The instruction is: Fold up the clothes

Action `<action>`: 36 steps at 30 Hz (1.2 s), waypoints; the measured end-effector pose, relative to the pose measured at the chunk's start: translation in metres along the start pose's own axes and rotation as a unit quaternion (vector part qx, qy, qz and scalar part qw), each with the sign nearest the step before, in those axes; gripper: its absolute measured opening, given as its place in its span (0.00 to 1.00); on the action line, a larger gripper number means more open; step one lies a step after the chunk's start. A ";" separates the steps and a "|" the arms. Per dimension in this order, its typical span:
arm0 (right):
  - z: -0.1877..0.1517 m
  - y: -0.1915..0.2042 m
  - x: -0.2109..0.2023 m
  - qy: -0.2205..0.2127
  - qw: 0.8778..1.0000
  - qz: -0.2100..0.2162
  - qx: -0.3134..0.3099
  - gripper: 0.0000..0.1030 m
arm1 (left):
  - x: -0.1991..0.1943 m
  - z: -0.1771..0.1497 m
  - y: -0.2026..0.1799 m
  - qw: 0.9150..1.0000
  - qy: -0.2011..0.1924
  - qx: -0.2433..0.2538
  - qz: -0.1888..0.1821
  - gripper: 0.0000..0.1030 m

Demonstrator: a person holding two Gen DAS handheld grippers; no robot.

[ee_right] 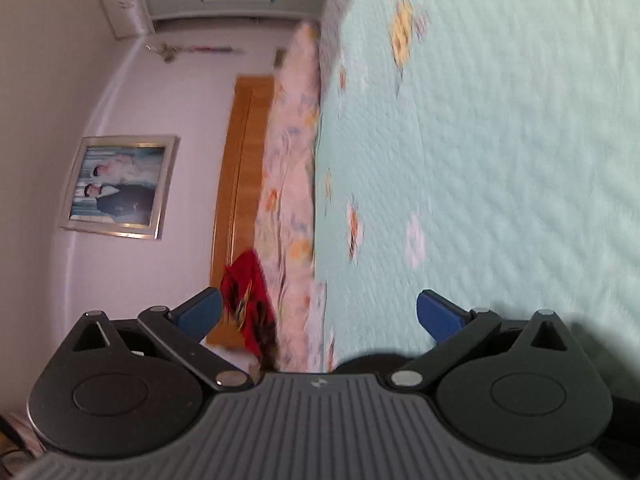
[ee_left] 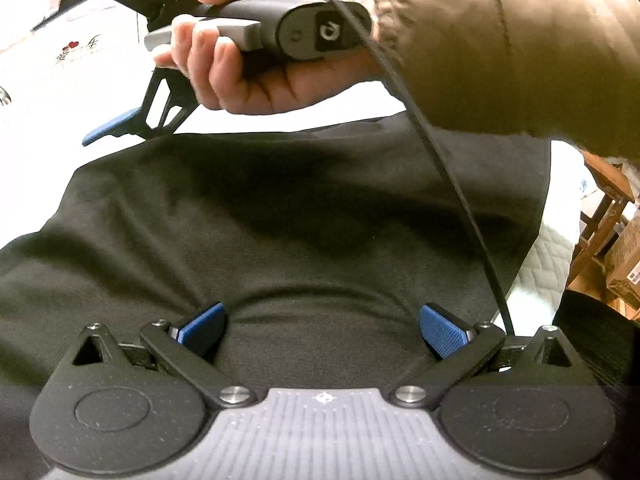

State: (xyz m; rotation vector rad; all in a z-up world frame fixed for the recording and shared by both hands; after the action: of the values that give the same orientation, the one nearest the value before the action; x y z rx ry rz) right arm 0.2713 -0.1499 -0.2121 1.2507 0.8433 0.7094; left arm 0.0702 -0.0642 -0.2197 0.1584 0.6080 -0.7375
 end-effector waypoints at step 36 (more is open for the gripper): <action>0.003 -0.007 0.019 0.123 0.991 -0.009 0.046 1.00 | 0.026 0.005 -0.050 1.000 -0.001 -0.001 -0.004 0.99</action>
State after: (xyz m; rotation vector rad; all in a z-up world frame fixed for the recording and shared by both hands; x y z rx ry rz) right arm 0.2836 -0.1365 -0.2215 1.2511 1.0987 0.8292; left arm 0.0538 -0.1182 -0.2265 0.1541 0.6075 -0.7458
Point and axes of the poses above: each gripper's, at about its wrist camera, not at the fingertips, and x roughly the way its jaws point, y to its left, z to its top, the point moved 5 cm from there along x, roughly the way its jaws point, and after that the axes turned 9 degrees about -y, right-handed, at the moved point
